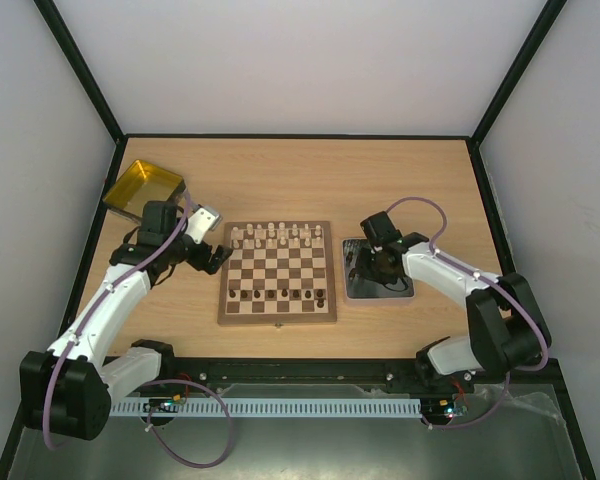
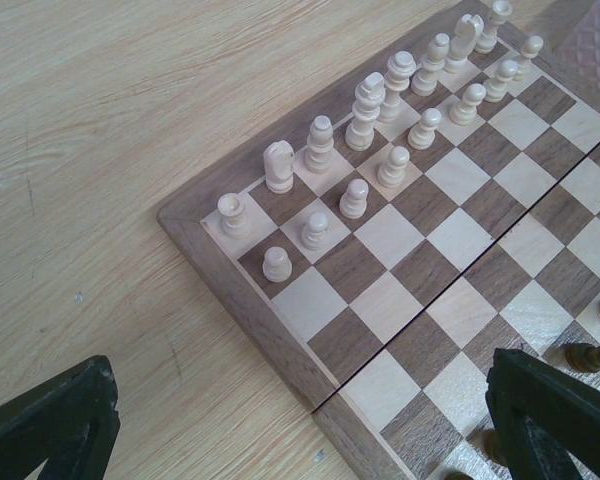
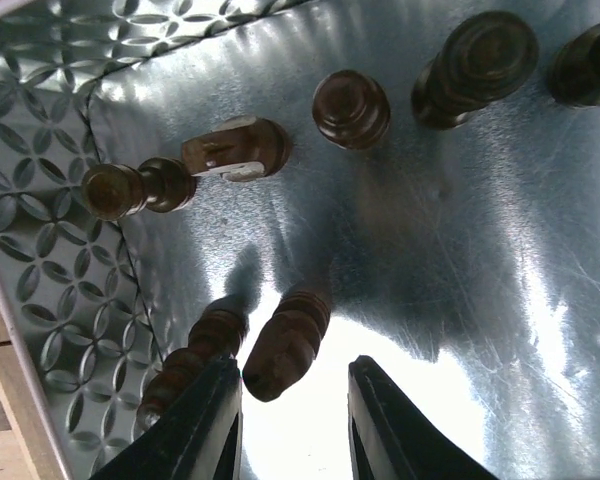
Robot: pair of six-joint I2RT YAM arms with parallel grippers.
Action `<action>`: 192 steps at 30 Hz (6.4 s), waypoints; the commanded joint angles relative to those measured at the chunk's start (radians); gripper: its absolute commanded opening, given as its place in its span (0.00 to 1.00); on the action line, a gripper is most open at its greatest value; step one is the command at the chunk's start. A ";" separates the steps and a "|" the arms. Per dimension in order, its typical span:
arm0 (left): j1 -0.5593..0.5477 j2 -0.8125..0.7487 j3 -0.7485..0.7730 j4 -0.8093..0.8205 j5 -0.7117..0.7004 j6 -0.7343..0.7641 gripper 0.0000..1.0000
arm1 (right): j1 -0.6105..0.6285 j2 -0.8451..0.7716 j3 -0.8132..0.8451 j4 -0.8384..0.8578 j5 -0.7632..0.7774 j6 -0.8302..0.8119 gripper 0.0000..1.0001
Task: Set up the chess pieces on the board
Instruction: Pick up the chess piece from the storage box, then place the chess piece on the chessboard, then pick up the chess piece from the storage box.
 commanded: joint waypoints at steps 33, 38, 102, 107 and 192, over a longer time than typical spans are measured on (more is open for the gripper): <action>-0.004 -0.003 -0.026 0.012 0.001 0.002 1.00 | 0.007 -0.087 0.004 -0.065 0.107 0.021 0.02; -0.005 -0.003 -0.026 0.013 0.002 0.002 1.00 | 0.013 -0.117 0.012 -0.093 0.106 0.020 0.02; -0.026 -0.001 -0.027 0.012 -0.010 0.005 1.00 | 0.626 0.132 0.413 -0.392 0.154 0.168 0.05; -0.027 -0.001 -0.027 0.013 -0.012 0.006 0.99 | 0.626 0.148 0.390 -0.365 0.142 0.164 0.05; -0.032 0.010 -0.027 0.015 -0.021 0.006 1.00 | 0.383 -0.039 0.298 -0.342 0.226 0.089 0.27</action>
